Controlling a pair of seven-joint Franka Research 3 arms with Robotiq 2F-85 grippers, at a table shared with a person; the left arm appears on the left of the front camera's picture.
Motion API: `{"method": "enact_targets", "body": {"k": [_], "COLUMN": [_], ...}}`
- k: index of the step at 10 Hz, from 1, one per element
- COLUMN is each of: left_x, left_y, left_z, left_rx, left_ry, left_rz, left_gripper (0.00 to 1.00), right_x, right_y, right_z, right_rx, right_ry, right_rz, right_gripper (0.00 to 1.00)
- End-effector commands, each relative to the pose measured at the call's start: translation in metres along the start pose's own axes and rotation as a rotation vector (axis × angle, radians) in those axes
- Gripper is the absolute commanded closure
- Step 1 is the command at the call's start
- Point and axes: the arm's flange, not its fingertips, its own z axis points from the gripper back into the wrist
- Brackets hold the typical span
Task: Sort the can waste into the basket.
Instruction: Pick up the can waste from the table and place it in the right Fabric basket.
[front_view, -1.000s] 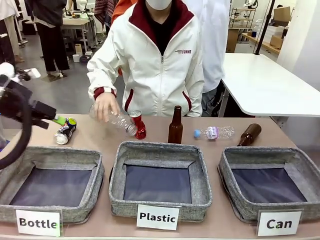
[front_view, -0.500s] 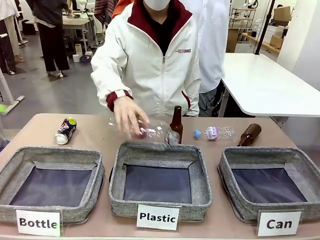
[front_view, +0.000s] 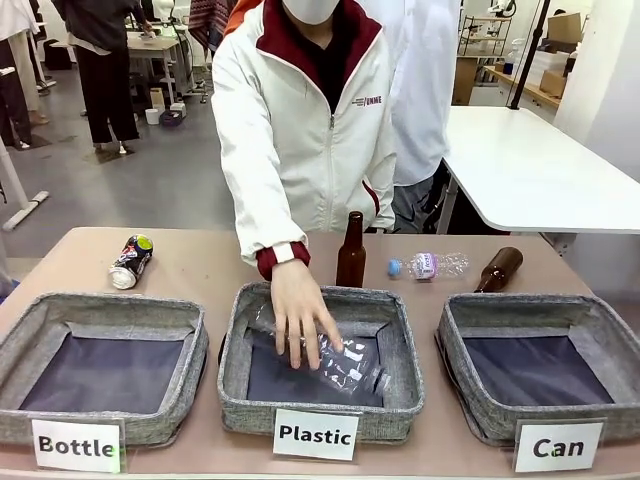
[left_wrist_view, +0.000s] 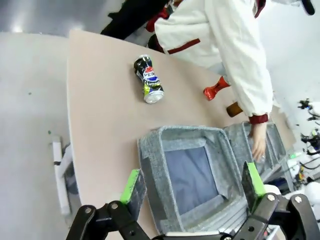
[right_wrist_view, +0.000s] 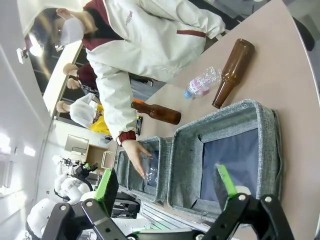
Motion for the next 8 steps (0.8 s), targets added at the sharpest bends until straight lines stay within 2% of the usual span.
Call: {"method": "enact_targets", "body": {"k": [1, 4, 5, 7, 8], "left_x": [0.007, 0.016, 0.023, 0.034, 0.037], "left_y": [-0.01, -0.049, -0.072, -0.124, -0.153], "left_z": [-0.005, -0.036, -0.063, -0.13, -0.178], "left_rx": [-0.019, -0.034, -0.012, 0.063, 0.072], "left_ry": [-0.017, 0.054, 0.09, 0.18, 0.268], "left_rz": [-0.042, -0.108, -0.118, -0.235, -0.317], "left_gripper": [0.0, 0.0, 0.0, 0.0, 0.0], "right_x": [0.004, 0.004, 0.004, 0.004, 0.004], "right_y": [0.0, 0.0, 0.0, 0.0, 0.0], "right_z": [0.0, 0.0, 0.0, 0.0, 0.0], "right_rx": [0.017, 0.017, 0.017, 0.017, 0.017], "right_ry": [-0.013, -0.013, -0.013, -0.013, -0.013], "right_rz": [0.028, 0.028, 0.028, 0.028, 0.028], "right_gripper": [0.0, 0.0, 0.0, 0.0, 0.0]}}
